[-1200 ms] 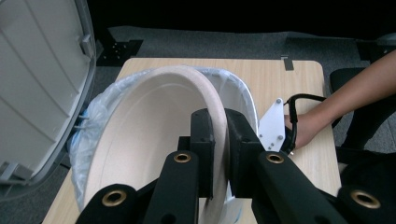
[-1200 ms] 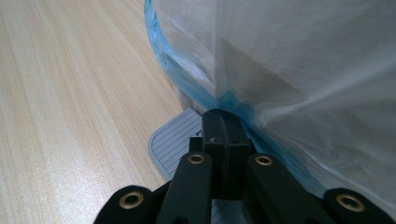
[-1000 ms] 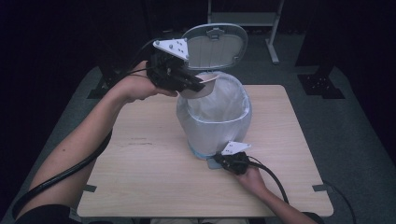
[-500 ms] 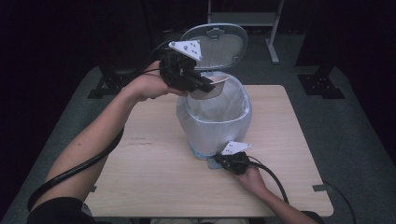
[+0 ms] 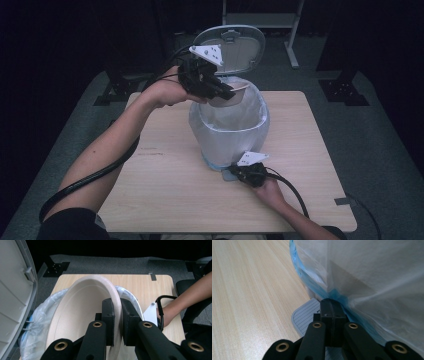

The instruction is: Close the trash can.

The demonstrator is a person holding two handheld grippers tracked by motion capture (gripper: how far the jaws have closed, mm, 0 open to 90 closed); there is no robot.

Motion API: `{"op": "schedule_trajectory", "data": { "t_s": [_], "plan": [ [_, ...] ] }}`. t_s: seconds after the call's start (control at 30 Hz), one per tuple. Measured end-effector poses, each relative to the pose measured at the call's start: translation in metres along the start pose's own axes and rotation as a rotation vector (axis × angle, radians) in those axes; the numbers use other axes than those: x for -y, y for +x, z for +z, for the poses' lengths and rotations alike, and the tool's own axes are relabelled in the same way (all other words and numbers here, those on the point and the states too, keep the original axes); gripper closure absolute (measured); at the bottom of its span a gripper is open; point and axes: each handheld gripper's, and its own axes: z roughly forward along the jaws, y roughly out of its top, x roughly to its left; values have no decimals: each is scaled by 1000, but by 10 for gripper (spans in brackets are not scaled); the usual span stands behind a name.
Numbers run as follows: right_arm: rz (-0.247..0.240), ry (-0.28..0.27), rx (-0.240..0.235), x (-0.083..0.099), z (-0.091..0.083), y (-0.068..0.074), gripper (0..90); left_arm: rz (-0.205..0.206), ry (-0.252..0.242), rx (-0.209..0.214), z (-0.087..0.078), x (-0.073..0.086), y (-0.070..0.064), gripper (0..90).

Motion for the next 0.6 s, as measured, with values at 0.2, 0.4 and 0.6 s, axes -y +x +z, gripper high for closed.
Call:
{"op": "schedule_trajectory", "data": {
  "t_s": [0.2, 0.4, 0.6],
  "plan": [
    [-1, 0, 1, 0, 0, 0, 900, -2, 14, 5, 10, 1, 3, 827],
    [-1, 0, 1, 0, 0, 0, 900, -3, 27, 10, 18, 1, 5, 827],
    [-1, 0, 1, 0, 0, 0, 900, -10, 39, 14, 26, 1, 8, 827]
  ]
}}
